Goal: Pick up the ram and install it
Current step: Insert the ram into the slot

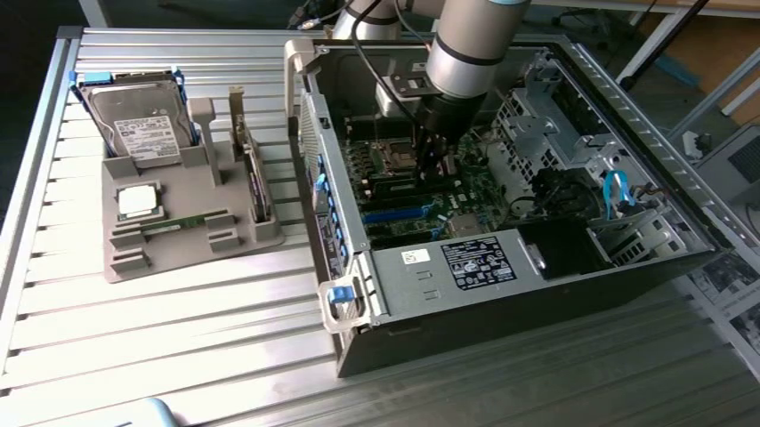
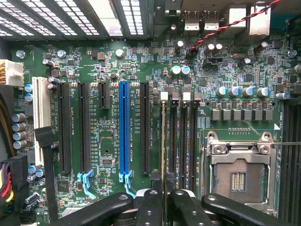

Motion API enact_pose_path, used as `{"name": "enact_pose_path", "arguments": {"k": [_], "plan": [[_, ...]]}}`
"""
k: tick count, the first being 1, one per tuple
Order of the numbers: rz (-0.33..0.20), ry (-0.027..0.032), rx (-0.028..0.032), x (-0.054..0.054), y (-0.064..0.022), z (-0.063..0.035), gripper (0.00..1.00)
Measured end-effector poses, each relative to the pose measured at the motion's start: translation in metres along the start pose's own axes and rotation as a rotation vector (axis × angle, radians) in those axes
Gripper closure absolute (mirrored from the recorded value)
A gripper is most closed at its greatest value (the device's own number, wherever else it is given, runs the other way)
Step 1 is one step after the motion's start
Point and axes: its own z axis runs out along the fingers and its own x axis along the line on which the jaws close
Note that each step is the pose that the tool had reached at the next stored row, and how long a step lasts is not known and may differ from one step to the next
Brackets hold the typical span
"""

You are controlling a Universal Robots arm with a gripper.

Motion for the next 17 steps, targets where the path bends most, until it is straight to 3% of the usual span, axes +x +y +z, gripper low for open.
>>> {"name": "enact_pose_path", "arguments": {"k": [5,7,9,10,17], "plan": [[0.0,0.0,0.0,0.0,0.0,0.0,0.86],[0.0,0.0,0.0,0.0,0.0,0.0,0.74],[0.0,0.0,0.0,0.0,0.0,0.0,0.74],[0.0,0.0,0.0,0.0,0.0,0.0,0.67],[0.0,-0.0002,0.0,0.0,0.0,-0.0008,0.67]]}}
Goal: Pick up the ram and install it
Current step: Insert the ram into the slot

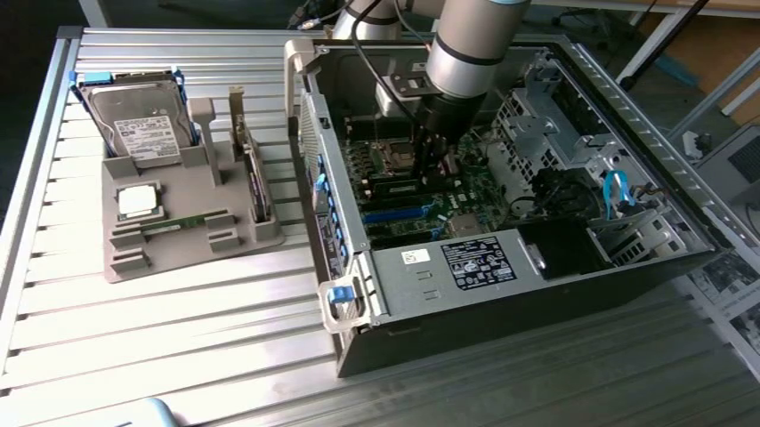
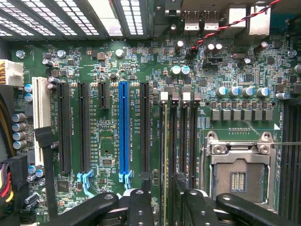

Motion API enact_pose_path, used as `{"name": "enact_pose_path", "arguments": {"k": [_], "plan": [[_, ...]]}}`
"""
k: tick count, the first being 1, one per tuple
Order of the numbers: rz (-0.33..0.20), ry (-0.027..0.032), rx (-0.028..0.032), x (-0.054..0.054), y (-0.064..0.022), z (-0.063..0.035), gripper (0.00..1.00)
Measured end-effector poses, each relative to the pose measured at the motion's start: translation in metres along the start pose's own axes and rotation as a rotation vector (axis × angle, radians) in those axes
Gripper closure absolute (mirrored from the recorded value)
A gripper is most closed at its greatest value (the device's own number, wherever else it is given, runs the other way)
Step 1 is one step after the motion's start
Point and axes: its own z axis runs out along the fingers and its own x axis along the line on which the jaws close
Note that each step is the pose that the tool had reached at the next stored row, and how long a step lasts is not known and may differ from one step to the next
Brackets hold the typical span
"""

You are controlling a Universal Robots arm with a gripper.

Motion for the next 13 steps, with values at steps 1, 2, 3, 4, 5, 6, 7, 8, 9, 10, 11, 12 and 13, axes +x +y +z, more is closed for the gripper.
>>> {"name": "enact_pose_path", "arguments": {"k": [1,2,3,4,5,6,7,8,9,10,11,12,13], "plan": [[0.0,0.0001,-0.0001,0.0001,0.0,-0.0006,0.67],[0.0,-0.0004,-0.0001,0.0,0.0,-0.0012,0.67],[0.0,-0.0003,-0.0001,0.0001,0.0,-0.0022,0.67],[0.0,-0.0006,0.0,0.0001,0.0,-0.003,0.67],[0.0,-0.0008,0.0,0.0001,0.0,-0.004,0.67],[0.0,-0.0017,0.0,0.0001,0.0,-0.0055,0.67],[0.0,-0.0026,0.0,0.0001,0.0,-0.0063,0.67],[0.0,-0.0045,-0.0001,0.0002,0.0,-0.0071,0.67],[0.0,-0.0062,-0.0001,0.0002,0.0,-0.0075,0.67],[0.0,-0.008,0.0001,0.0002,0.0,-0.0076,0.67],[0.0,-0.0092,0.0,0.0002,0.0,-0.0079,0.67],[0.0,-0.0103,-0.0001,0.0002,0.0,-0.0085,0.67],[0.0,-0.0116,-0.0001,0.0002,0.0,-0.0093,0.67]]}}
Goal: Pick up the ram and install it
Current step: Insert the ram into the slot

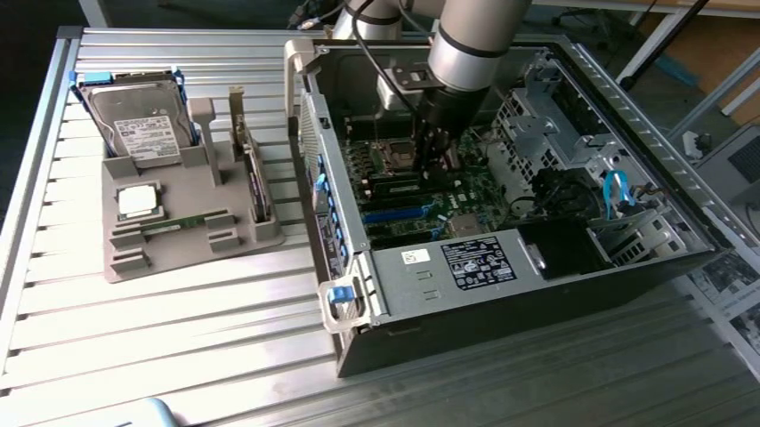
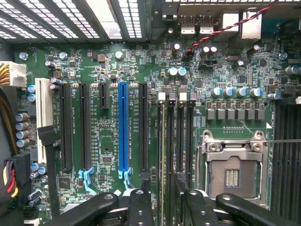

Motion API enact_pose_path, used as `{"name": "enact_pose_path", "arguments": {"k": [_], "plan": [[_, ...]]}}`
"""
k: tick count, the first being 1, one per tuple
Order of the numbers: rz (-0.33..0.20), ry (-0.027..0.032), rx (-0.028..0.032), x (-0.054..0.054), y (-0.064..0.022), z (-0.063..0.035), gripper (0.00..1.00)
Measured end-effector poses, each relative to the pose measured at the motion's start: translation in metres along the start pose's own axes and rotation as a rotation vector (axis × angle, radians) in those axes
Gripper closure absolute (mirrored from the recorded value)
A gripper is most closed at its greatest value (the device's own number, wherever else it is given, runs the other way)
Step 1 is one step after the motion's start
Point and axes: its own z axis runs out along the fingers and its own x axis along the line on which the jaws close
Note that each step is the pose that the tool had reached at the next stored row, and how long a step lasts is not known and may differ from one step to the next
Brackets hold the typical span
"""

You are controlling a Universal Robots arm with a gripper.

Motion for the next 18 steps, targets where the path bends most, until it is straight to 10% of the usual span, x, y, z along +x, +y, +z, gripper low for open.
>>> {"name": "enact_pose_path", "arguments": {"k": [18], "plan": [[0.002,0.0012,0.0,-0.0066,0.0,-0.0058,0.69]]}}
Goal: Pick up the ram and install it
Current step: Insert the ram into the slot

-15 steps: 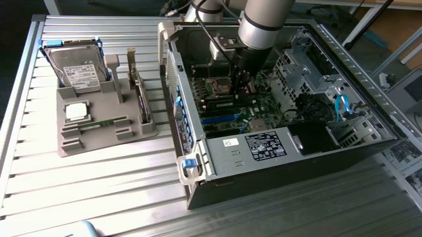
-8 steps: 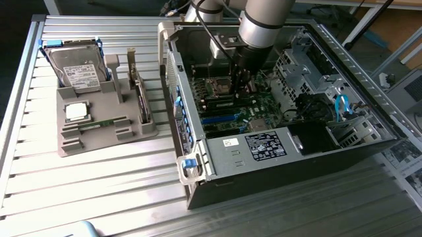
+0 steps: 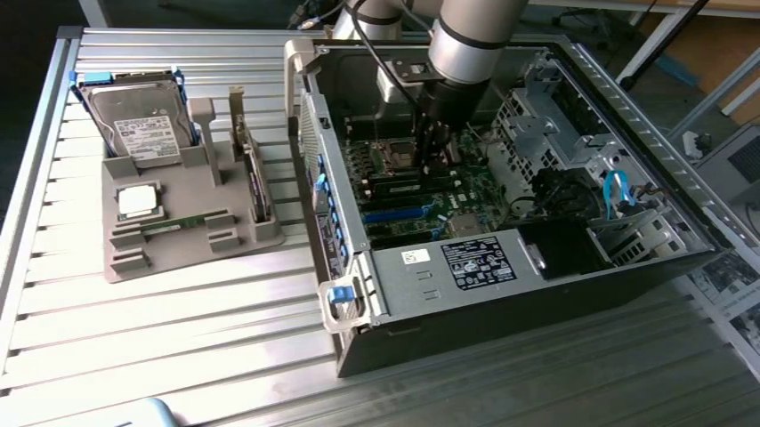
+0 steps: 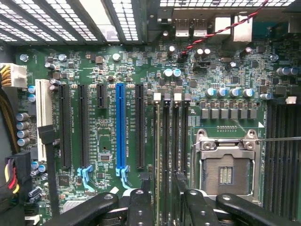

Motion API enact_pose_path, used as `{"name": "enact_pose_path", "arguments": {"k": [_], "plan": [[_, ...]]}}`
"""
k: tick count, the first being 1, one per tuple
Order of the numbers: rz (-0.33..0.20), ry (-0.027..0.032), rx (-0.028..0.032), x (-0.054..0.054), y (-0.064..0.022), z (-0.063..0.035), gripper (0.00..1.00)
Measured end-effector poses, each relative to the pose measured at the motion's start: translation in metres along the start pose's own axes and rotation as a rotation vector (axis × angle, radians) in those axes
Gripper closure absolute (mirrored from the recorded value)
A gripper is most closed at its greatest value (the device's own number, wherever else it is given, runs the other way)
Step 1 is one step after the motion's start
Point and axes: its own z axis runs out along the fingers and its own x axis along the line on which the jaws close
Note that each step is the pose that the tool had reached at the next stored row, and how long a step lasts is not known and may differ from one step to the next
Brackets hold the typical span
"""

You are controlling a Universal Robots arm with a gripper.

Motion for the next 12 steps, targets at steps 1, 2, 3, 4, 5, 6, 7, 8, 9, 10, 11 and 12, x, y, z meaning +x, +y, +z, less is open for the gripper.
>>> {"name": "enact_pose_path", "arguments": {"k": [1,2,3,4,5,6,7,8,9,10,11,12], "plan": [[0.0,0.0004,0.0,-0.001,0.0,0.0,0.75],[0.001,0.0006,0.0,-0.002,0.0,0.0,0.75],[0.001,0.0011,0.0,-0.003,0.0,0.0,0.82],[0.001,0.0016,0.0,-0.003,0.0,0.0,0.88],[0.001,0.0017,0.0,-0.003,-0.0001,0.0,0.88],[0.001,0.0018,0.0,-0.004,-0.0001,-0.0001,0.89],[0.002,0.0019,0.0,-0.004,-0.0004,-0.0001,0.89],[0.002,0.0019,0.0,-0.004,-0.0013,0.0,0.89],[0.002,0.002,-0.0001,-0.004,-0.0036,0.0,0.89],[0.002,0.0022,-0.0002,-0.004,-0.0054,0.0,0.89],[0.003,0.0025,-0.0004,-0.004,-0.0071,0.0,0.89],[0.003,0.0028,-0.0004,-0.004,-0.0104,0.0,0.89]]}}
